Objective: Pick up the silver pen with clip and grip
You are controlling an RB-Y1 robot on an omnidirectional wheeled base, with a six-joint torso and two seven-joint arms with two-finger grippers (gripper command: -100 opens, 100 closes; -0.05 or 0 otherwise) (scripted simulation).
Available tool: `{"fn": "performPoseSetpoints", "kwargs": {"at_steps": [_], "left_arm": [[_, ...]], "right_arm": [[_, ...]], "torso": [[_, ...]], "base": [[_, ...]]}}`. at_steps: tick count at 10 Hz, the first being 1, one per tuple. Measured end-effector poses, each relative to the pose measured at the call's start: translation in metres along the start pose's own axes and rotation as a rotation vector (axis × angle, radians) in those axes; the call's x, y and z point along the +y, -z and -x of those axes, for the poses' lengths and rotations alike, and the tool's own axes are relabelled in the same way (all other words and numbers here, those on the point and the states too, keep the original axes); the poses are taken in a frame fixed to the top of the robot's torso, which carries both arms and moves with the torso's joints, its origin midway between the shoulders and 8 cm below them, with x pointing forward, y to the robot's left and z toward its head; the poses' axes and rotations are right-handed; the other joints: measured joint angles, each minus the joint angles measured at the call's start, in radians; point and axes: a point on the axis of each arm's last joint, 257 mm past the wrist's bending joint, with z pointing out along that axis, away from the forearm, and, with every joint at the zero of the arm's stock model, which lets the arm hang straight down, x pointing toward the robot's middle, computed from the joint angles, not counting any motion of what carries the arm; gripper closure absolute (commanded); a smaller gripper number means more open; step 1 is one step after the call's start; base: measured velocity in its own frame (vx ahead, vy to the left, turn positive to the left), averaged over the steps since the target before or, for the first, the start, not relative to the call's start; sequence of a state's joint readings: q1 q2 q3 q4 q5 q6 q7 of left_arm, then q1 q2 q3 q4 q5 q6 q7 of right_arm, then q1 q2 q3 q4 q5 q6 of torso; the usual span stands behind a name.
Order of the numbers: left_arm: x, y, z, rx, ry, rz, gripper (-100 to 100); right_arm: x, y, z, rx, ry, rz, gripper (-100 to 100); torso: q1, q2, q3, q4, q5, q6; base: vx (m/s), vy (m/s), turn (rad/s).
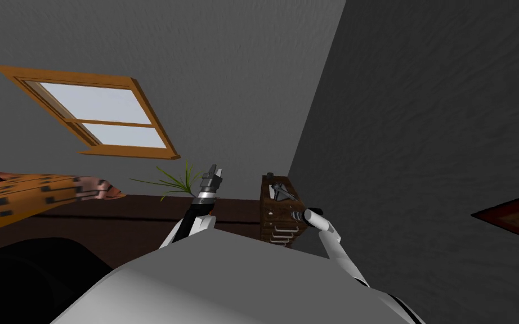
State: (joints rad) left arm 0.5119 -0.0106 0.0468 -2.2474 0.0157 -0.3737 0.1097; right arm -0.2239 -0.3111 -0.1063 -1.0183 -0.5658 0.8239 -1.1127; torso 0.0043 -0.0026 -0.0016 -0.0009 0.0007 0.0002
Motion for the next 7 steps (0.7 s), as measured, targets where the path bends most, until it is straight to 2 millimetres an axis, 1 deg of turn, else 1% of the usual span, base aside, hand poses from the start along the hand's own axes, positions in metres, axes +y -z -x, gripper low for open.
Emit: {"fn": "performPoseSetpoints", "kwargs": {"at_steps": [3,6,7], "left_arm": [[0.000,0.000,0.000,0.000,0.000,0.000,0],[0.000,0.000,0.000,0.000,0.000,0.000,0],[0.000,0.000,0.000,0.000,0.000,0.000,0]], "right_arm": [[0.004,0.007,-0.001,-0.003,0.026,-0.015,100],[0.008,0.013,-0.003,-0.003,0.050,-0.030,100],[0.008,0.013,-0.003,-0.005,0.053,-0.030,0]], "torso": [[-0.001,0.000,0.000,0.000,0.000,0.000],[-0.002,0.000,0.000,0.000,-0.001,0.000],[-0.004,0.000,0.000,0.000,-0.001,0.000]], "base": [[0.022,0.057,-0.082],[0.016,0.036,-0.077],[0.000,0.000,0.000]]}}
